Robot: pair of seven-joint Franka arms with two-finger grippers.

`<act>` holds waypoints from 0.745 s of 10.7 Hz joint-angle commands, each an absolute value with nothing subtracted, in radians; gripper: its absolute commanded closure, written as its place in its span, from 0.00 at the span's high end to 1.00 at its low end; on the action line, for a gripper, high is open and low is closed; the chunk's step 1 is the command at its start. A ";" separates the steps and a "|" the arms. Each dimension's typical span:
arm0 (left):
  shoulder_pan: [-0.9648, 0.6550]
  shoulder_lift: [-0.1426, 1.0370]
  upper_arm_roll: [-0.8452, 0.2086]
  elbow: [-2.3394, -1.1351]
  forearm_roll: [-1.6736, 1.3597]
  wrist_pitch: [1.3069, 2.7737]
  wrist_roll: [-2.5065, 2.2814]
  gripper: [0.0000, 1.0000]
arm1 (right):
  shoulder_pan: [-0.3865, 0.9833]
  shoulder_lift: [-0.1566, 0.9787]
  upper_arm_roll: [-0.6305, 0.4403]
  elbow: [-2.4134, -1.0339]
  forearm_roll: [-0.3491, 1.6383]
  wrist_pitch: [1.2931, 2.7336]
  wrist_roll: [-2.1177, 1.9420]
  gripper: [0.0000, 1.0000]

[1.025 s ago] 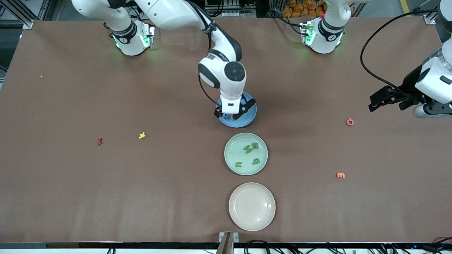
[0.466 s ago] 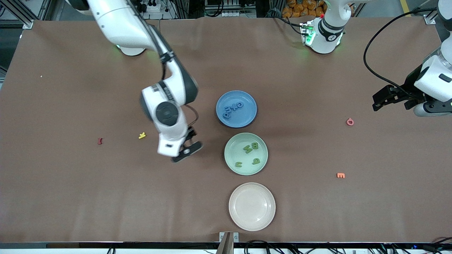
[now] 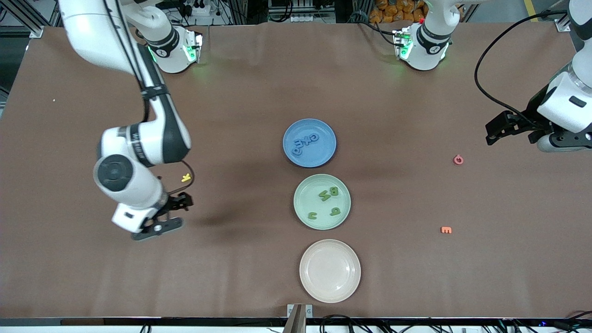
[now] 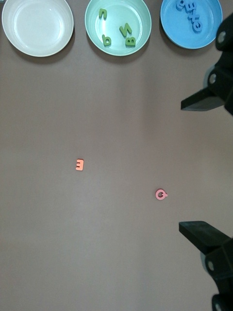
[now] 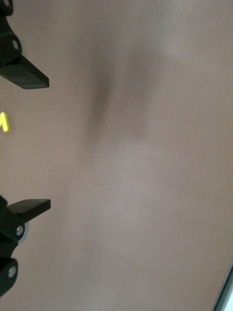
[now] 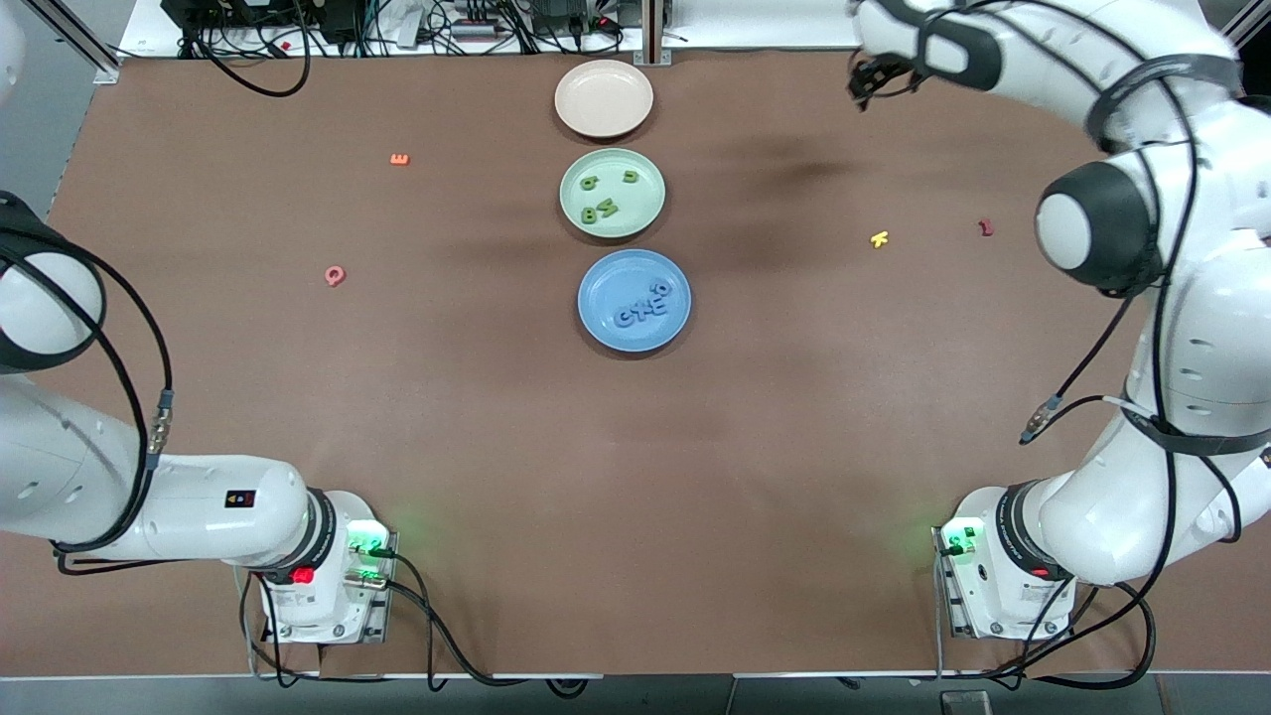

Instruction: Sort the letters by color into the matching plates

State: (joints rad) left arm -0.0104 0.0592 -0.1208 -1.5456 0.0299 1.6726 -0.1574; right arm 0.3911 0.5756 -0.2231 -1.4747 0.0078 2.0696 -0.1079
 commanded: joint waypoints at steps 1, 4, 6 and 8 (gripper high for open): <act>-0.011 0.046 -0.124 -1.543 0.054 1.660 -0.144 1.00 | 0.315 0.476 -0.262 -1.485 0.023 1.961 -0.115 1.00; -0.011 0.044 -0.135 -1.539 0.054 1.660 -0.146 1.00 | 0.314 0.364 -0.333 -1.480 0.015 1.820 -0.112 1.00; -0.009 0.044 -0.138 -1.529 0.055 1.660 -0.146 1.00 | 0.316 0.295 -0.360 -1.430 0.009 1.662 -0.104 1.00; -0.009 0.044 -0.138 -1.525 0.055 1.660 -0.146 1.00 | 0.307 0.218 -0.362 -1.385 0.005 1.509 -0.098 1.00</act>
State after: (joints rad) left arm -0.0108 0.0528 -0.1328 -1.5378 0.0303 1.6726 -0.1574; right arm 0.3100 0.3062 -0.3590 -1.4146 0.0090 1.6432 -0.1110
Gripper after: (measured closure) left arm 0.000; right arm 0.000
